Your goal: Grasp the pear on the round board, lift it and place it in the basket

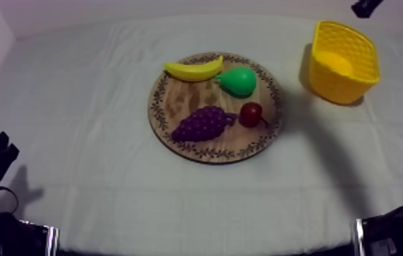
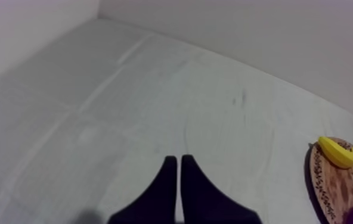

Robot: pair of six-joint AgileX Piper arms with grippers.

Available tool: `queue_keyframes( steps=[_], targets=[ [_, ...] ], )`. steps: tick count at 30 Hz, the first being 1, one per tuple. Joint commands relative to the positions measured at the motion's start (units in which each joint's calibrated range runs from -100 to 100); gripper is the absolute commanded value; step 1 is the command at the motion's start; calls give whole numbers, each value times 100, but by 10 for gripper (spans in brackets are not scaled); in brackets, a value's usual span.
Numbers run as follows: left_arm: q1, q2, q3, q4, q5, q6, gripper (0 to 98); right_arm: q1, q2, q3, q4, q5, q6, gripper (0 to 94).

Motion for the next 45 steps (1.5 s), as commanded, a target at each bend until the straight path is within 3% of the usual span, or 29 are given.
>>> queue_keyframes(
  steps=[1,9,24,26,30,33,37,45],
  targets=[
    [-3,-4,0,1,-1,2,1,-45,641,-123,-47,52,367,3],
    [-3,-4,0,1,-1,2,1,-285,1401,379,-39,-209,607,3],
    [-3,-4,0,1,-1,2,1,-223,1863,346,-191,-348,421,11],
    [-3,-4,0,1,-1,2,1,-215,1883,368,-209,-433,423,91],
    [-3,-4,0,1,-1,2,1,-204,1898,420,-324,-482,529,360],
    [-3,-4,0,1,-1,2,1,-183,1901,420,-459,-377,697,479],
    [-3,-4,0,1,-1,2,1,-174,1909,407,-580,-289,856,543],
    [-3,-4,0,1,-1,2,1,-327,2145,447,-577,-338,832,563]
  ],
)
